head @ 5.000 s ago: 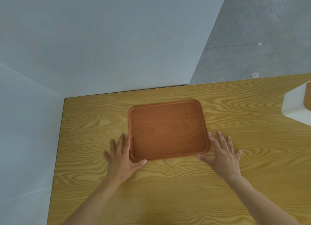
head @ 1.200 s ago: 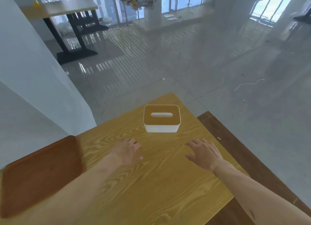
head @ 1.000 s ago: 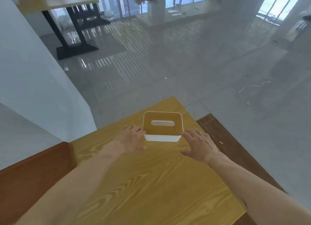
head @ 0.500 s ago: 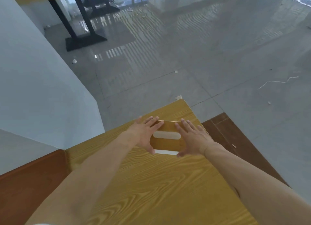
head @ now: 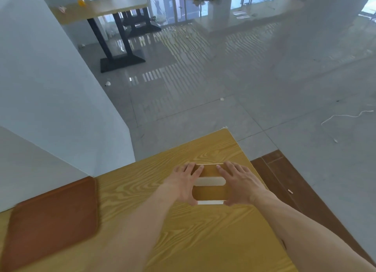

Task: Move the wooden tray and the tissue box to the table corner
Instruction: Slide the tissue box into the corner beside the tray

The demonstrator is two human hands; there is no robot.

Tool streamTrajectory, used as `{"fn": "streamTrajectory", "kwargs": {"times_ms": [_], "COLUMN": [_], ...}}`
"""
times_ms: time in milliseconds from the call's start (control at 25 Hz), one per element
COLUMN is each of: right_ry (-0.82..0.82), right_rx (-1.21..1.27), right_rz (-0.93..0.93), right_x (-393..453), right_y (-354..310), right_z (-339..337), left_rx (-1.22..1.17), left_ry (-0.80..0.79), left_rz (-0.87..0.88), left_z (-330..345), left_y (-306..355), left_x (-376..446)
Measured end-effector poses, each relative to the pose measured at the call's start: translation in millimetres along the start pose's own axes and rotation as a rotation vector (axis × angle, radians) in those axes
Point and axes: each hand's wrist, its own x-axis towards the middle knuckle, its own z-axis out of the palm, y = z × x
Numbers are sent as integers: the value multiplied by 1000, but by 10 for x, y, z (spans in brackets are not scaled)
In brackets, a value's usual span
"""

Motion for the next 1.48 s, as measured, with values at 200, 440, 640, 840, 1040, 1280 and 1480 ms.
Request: {"fn": "streamTrajectory", "kwargs": {"times_ms": [200, 440, 640, 840, 1040, 1280, 1480], "right_ry": [8, 29, 40, 39, 39, 24, 8], "right_rx": [-34, -104, -132, -190, -208, -259, -292], "right_rz": [-85, -290, -507, -733, -893, -1050, -1122], "right_x": [-431, -925, -1189, -1324, -1448, -1610, -1831], "right_y": [-139, -282, -642, -1205, -1861, -2726, -3615], "right_z": [11, 31, 107, 168, 241, 353, 469], "left_rx": [-10, -174, -244, -299, -331, -407, -432], "left_ry": [16, 58, 97, 141, 174, 201, 236], "left_rz": [-77, -202, -369, -540, -688, -805, -875], "left_z": [104, 340, 701, 1089, 1399, 1831, 2283], "left_y": [312, 770, 1042, 1255, 1397, 1446, 1314], "left_x": [-552, -1419, -2224, -3038, -3747, -4532, -5287]}}
